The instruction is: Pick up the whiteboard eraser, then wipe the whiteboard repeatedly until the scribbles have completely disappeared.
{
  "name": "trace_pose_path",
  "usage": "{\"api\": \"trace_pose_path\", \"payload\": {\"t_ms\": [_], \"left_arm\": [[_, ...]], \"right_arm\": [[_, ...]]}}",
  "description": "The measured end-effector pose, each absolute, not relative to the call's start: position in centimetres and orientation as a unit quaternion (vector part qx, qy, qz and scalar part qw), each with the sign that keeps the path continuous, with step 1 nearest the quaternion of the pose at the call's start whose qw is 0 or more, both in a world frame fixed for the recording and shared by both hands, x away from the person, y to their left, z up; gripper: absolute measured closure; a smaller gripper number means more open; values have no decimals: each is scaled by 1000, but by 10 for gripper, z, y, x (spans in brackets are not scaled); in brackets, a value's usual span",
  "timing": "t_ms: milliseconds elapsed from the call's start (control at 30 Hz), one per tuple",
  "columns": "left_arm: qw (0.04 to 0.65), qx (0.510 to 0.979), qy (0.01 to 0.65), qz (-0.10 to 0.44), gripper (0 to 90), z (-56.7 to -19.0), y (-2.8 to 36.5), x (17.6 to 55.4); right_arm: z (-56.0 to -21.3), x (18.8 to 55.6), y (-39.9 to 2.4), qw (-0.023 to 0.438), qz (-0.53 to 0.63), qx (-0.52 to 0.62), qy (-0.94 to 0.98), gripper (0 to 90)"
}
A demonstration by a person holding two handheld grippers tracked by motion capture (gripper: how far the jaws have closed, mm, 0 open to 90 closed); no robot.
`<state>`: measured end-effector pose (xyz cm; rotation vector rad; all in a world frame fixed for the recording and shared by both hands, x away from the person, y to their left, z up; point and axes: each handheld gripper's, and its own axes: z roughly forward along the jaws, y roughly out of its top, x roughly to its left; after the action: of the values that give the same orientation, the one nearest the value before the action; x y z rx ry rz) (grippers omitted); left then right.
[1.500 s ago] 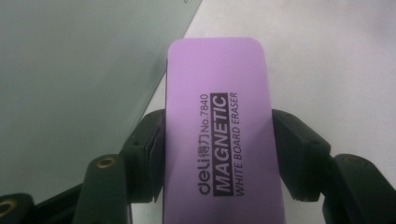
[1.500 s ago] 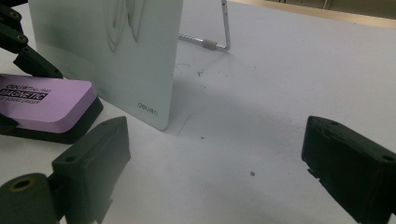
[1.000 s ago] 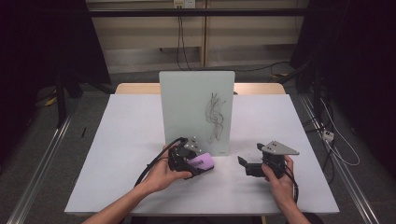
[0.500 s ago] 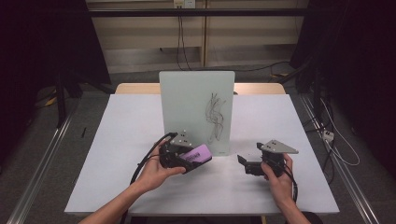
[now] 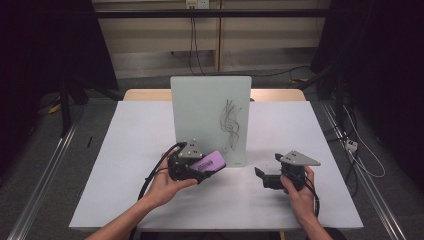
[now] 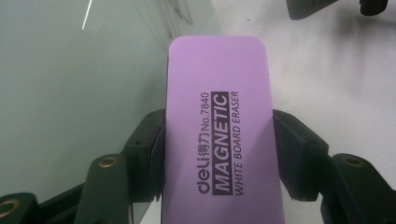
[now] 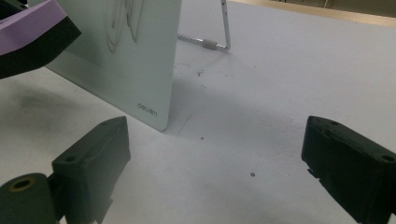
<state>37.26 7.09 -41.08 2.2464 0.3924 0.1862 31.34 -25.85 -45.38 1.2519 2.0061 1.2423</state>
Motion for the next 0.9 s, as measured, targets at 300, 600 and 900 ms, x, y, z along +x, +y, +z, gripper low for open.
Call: {"api": "trace_pose_path", "payload": {"t_ms": [300, 600, 900], "left_arm": [[429, 887, 150, 78, 410, -401, 78, 373], [429, 887, 152, 83, 410, -394, 82, 373], [438, 884, 129, 96, 410, -382, 77, 367]], "right_arm": [[-453, 316, -261, 231, 456, 456, 728, 82], [-454, 318, -258, 229, 454, 457, 730, 82], [-453, 314, -262, 231, 458, 459, 726, 82]]}}
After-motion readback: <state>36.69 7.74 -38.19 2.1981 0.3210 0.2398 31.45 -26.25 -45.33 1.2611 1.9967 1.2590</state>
